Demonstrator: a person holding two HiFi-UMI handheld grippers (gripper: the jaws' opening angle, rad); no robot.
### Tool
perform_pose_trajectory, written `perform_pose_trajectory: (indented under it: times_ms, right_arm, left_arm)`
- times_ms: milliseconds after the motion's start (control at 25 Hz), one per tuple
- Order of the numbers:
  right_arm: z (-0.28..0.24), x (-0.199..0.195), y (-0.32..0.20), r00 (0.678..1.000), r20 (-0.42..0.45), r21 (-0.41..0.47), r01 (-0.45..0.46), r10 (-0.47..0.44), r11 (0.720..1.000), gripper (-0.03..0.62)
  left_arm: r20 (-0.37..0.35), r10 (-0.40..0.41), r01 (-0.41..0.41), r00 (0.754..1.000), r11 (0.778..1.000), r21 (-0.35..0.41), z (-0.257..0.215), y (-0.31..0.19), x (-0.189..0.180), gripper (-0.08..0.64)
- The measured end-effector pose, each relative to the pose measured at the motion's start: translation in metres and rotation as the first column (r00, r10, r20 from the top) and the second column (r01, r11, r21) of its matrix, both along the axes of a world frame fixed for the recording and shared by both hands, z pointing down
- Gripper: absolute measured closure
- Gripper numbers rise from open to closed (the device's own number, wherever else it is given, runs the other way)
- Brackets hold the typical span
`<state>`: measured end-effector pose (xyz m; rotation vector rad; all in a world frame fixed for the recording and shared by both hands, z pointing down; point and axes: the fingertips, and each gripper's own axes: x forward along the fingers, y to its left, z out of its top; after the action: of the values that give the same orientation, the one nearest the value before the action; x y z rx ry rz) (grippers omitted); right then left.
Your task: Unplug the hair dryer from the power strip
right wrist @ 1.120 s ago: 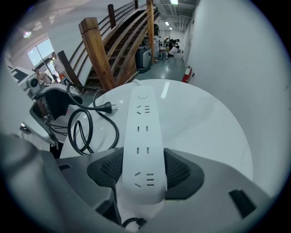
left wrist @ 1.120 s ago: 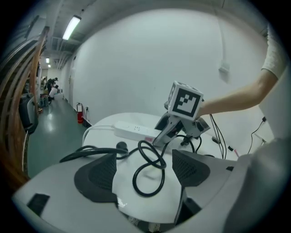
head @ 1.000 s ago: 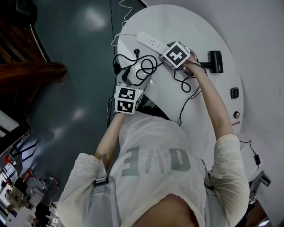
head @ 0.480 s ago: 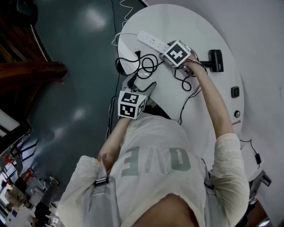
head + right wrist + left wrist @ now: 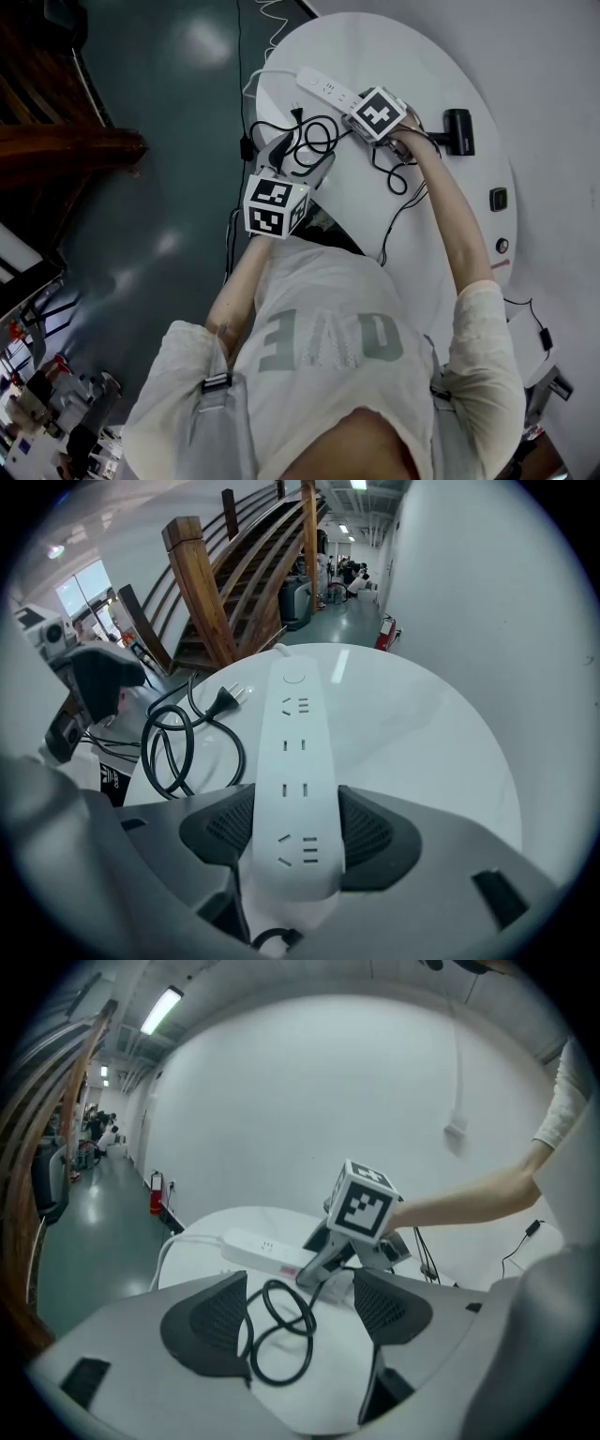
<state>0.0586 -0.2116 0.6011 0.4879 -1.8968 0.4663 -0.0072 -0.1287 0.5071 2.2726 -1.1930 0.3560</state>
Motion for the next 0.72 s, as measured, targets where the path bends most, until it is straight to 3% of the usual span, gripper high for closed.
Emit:
perform_pose_trajectory:
  times_ms: [120, 280, 400, 440, 480, 600, 720]
  right_arm:
    - [0.001, 0.005, -0.006, 1.0, -0.029, 0.026, 0.009, -0.008, 1.0, 0.333]
    - [0.001, 0.009, -0.009, 0.998, -0.056, 0.035, 0.017, -0.015, 0.999, 0.333]
    - [0.0, -0.003, 0.001, 1.0, 0.013, 0.002, 0.016, -0.016, 1.0, 0.333]
    - [0.0, -0.003, 0.003, 1.0, 0.02, 0.005, 0.011, -0.011, 1.0, 0.333]
    - [0.0, 0.001, 0.003, 1.0, 0.004, 0.029, 0.004, -0.005, 1.0, 0.331]
    - [-0.01, 0.018, -0.011, 0.996, -0.086, 0.171, 0.033, -0.018, 0.985, 0.331]
    - [-0.032, 0.02, -0.012, 0.997, -0.059, 0.213, 0.052, -0.04, 0.976, 0.331]
  left_arm:
    - [-0.005, 0.018, -0.018, 1.0, 0.998, 0.066, -0.02, -0.031, 0.004, 0.19]
    - [-0.016, 0.027, -0.024, 0.999, 0.988, 0.155, -0.052, -0.064, 0.009, 0.275]
    - [-0.004, -0.009, 0.01, 1.0, 0.974, 0.225, -0.077, -0.081, 0.007, 0.428]
    - [-0.002, -0.02, 0.02, 1.0, 0.97, 0.241, -0.083, -0.085, 0.007, 0.504]
    - [-0.004, -0.026, 0.026, 1.0, 0.967, 0.254, -0.089, -0.088, 0.007, 0.53]
    - [-0.017, -0.025, 0.029, 1.0, 0.958, 0.286, -0.105, -0.092, 0.01, 0.546]
    - [-0.029, -0.026, 0.034, 0.999, 0.949, 0.313, -0.118, -0.094, 0.014, 0.548]
